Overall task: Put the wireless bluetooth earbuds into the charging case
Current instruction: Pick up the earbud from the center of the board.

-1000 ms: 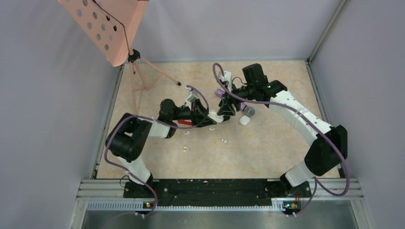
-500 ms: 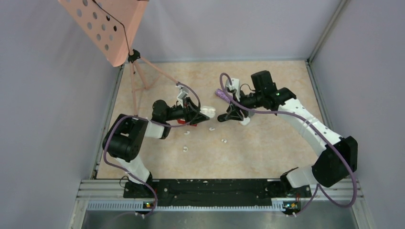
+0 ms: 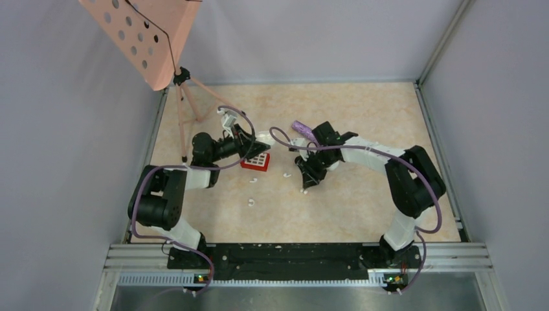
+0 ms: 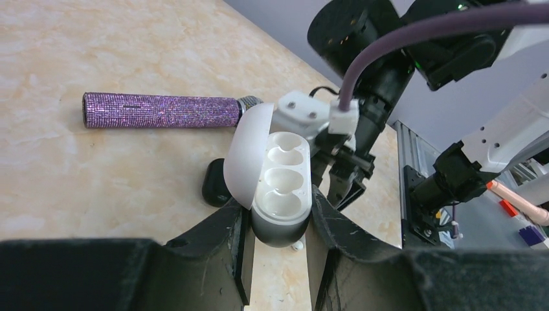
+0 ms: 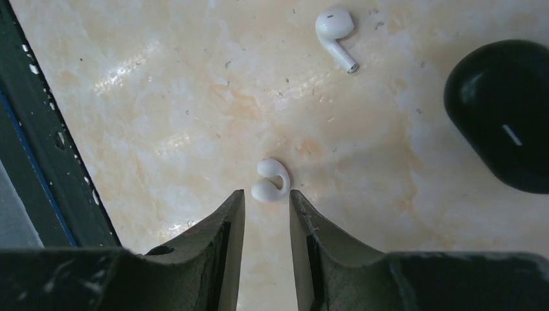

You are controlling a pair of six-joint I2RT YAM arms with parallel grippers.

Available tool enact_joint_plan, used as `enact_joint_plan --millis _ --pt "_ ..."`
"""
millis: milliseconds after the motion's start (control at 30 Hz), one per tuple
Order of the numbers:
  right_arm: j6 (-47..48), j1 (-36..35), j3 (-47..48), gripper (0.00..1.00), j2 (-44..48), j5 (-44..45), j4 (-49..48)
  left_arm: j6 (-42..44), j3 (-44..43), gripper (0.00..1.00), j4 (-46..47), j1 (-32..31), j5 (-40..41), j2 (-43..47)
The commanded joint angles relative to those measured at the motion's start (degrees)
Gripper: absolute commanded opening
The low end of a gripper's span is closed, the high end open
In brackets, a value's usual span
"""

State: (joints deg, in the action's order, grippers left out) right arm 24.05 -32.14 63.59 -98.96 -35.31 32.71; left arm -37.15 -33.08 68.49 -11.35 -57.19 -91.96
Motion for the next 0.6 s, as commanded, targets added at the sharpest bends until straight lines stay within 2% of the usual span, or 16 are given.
enact_joint_plan --millis 0,567 --pt "-4.39 -1.39 0.12 0.31 -2.13 1.71 -2.64 1.29 0.51 0.0 0.43 0.85 1.8 2.56" --pt "-5.64 -3.2 0.13 0.3 -5.7 5.59 -3.05 0.2 0.36 0.0 0.97 2.3 1.91 2.19"
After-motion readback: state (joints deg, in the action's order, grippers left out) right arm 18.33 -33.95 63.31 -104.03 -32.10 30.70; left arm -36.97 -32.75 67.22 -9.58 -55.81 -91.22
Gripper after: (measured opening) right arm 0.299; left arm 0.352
